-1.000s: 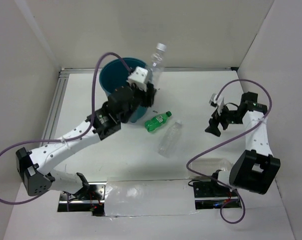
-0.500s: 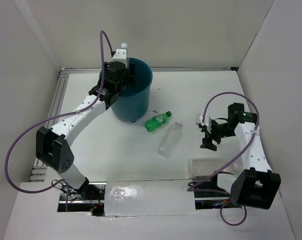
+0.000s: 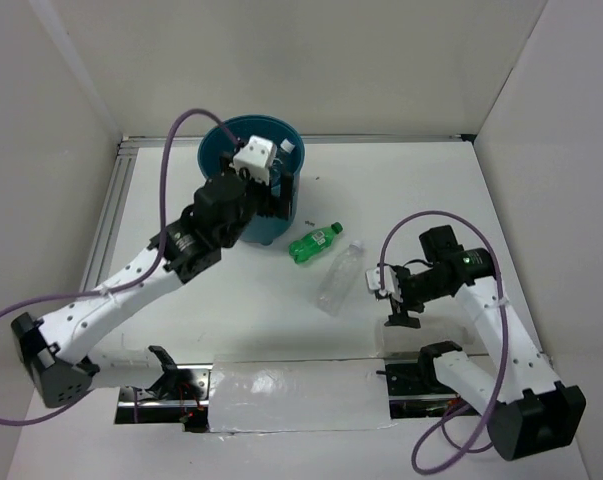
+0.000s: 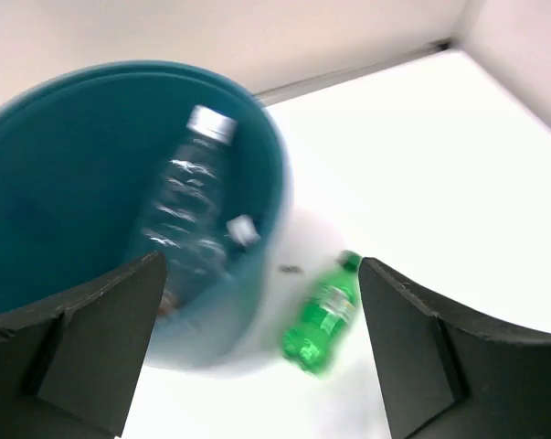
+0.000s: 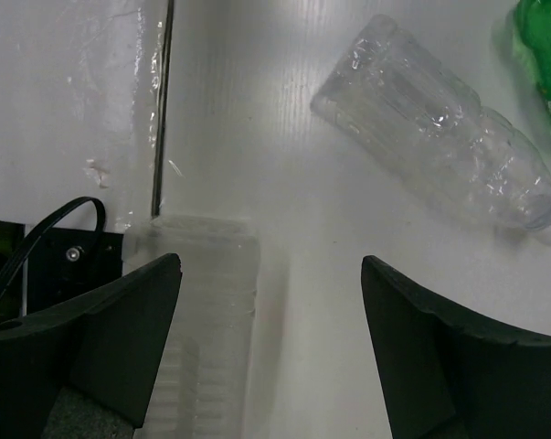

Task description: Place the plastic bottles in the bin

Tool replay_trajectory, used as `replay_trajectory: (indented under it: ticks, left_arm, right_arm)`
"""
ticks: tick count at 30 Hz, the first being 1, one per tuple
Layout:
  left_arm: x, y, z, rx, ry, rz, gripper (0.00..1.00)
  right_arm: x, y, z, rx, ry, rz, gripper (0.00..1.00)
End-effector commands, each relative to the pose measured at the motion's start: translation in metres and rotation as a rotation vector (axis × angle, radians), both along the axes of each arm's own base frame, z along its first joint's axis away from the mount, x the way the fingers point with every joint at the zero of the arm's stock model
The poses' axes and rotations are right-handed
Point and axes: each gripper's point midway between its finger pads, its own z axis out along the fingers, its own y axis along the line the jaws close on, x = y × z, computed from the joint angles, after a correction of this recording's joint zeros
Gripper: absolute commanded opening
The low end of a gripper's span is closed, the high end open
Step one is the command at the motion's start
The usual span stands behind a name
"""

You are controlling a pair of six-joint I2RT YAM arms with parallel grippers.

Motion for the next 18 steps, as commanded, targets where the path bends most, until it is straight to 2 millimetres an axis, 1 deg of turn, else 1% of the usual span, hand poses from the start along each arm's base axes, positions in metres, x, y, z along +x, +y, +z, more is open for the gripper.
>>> replay_trajectory:
  ticks: [1, 2, 3, 4, 5, 6, 7, 8, 9, 10, 11, 12, 13, 14, 15, 16, 17, 18]
  left_arm:
    - [-0.038, -0.014, -0.019, -0.037, 0.016, -0.101, 0.99]
    - [-0.052, -0.028, -0.030, -0.024, 0.034, -0.162, 0.99]
    - [-0.065, -0.043, -0.036, -0.035, 0.041, -0.254, 0.99]
    - [-0.075, -0.054, -0.047, -0.030, 0.058, -0.321, 0.99]
    - [-0.093, -0.067, -0.067, -0.016, 0.089, -0.407, 0.99]
    - [-0.112, -0.086, -0.078, -0.020, 0.115, -0.533, 0.99]
    - [-0.123, -0.096, -0.092, -0.015, 0.127, -0.582, 0.99]
    - [-0.143, -0.111, -0.101, -0.013, 0.132, -0.656, 0.99]
    - [-0.158, -0.123, -0.110, -0.017, 0.139, -0.726, 0.99]
    - [-0.174, -0.134, -0.117, -0.042, 0.099, -0.790, 0.99]
    - [-0.177, -0.138, -0.123, -0.059, 0.085, -0.816, 0.96]
    - [-0.194, -0.149, -0.131, -0.067, 0.069, -0.893, 0.96]
    - [-0.201, -0.154, -0.135, -0.079, 0.036, -0.935, 0.94]
    - [-0.204, -0.158, -0.132, -0.133, -0.029, -0.962, 0.94]
    - [-0.211, -0.164, -0.135, -0.148, -0.043, -0.999, 0.94]
    - [-0.216, -0.175, -0.153, -0.135, -0.019, -1.052, 0.93]
    - [-0.223, -0.181, -0.160, -0.132, -0.011, -1.087, 0.93]
    - [-0.227, -0.191, -0.156, -0.138, -0.035, -1.119, 0.93]
  right_arm:
    - [-0.021, -0.003, -0.002, -0.038, -0.005, 0.018, 0.87]
    - [-0.022, -0.003, -0.003, -0.049, -0.008, 0.032, 0.87]
    - [-0.022, -0.004, -0.003, -0.058, 0.000, 0.020, 0.87]
    - [-0.018, -0.001, -0.003, -0.052, 0.004, 0.005, 0.87]
    - [-0.009, 0.000, -0.002, -0.045, 0.001, -0.047, 0.84]
    - [0.024, 0.003, 0.005, -0.029, -0.087, -0.127, 0.83]
    - [0.038, 0.001, 0.006, -0.004, -0.041, -0.292, 0.81]
    - [0.076, 0.001, 0.030, 0.067, -0.196, -0.394, 0.77]
    - [0.096, -0.014, 0.036, 0.085, -0.193, -0.617, 0.74]
    - [0.124, -0.024, 0.056, 0.145, -0.297, -0.738, 0.71]
    - [0.127, -0.036, 0.054, 0.133, -0.277, -0.846, 0.68]
    - [0.143, -0.051, 0.067, 0.155, -0.343, -0.962, 0.67]
    - [0.149, -0.056, 0.077, 0.191, -0.318, -1.040, 0.67]
    - [0.154, -0.064, 0.080, 0.204, -0.298, -1.093, 0.65]
    - [0.158, -0.069, 0.081, 0.212, -0.271, -1.134, 0.65]
    - [0.160, -0.067, 0.073, 0.223, -0.181, -1.166, 0.65]
    - [0.164, -0.078, 0.081, 0.245, -0.168, -1.205, 0.65]
    - [0.164, -0.080, 0.081, 0.260, -0.138, -1.211, 0.65]
